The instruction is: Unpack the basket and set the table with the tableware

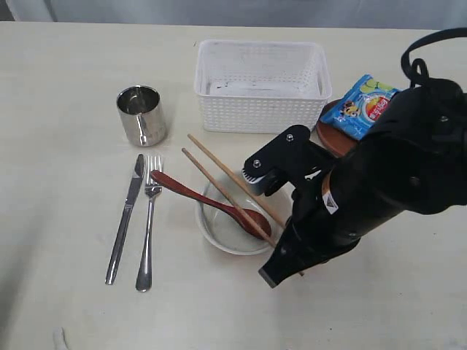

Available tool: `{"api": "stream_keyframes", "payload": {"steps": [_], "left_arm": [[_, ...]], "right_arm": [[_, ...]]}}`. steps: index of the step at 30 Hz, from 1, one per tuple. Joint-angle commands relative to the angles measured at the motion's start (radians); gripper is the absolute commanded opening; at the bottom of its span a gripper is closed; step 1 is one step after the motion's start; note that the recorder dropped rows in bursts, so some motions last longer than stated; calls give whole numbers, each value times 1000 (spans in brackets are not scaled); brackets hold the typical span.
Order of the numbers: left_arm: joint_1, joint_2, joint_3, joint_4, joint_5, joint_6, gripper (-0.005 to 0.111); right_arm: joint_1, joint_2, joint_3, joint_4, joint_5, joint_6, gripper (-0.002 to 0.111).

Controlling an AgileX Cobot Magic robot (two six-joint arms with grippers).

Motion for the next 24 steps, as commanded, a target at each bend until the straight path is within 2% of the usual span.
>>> {"api": "stream_keyframes", "payload": {"steps": [1, 24], "left_arm": [[0, -3, 2, -3, -8, -3, 0], [0, -3, 2, -3, -8, -3, 0]], "right_arm": [[4, -2, -6, 11, 2, 2, -1], [4, -2, -6, 31, 2, 2, 0]]}}
